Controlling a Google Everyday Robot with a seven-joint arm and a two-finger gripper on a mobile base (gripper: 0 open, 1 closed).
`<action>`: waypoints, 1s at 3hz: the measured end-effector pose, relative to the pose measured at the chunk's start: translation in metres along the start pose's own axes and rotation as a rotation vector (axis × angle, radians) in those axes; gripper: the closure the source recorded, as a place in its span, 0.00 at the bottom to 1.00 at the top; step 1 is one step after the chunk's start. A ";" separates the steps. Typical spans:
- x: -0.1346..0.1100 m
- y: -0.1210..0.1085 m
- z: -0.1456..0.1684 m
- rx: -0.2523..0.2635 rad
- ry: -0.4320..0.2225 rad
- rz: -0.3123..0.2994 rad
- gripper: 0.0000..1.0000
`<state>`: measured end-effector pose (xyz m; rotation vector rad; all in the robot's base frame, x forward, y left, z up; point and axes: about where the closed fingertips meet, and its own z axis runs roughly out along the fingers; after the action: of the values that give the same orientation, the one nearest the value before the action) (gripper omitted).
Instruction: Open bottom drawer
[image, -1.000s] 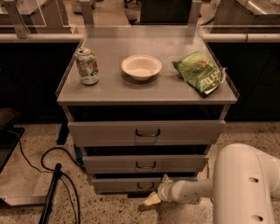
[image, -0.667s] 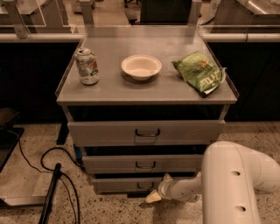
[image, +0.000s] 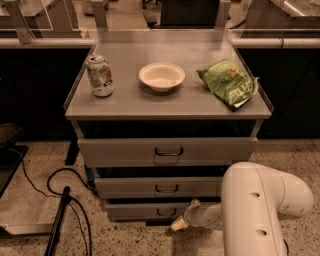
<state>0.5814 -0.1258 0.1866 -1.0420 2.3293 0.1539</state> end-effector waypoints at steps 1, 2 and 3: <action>-0.001 -0.007 0.012 0.001 0.003 -0.026 0.00; -0.003 -0.016 0.021 0.007 0.016 -0.051 0.00; 0.015 -0.014 0.023 -0.013 0.069 -0.065 0.00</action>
Offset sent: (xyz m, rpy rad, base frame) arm 0.0364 -0.0067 -0.0188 -0.0691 -0.0169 0.0517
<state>0.5944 -0.1374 0.1609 -1.1449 2.3554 0.1093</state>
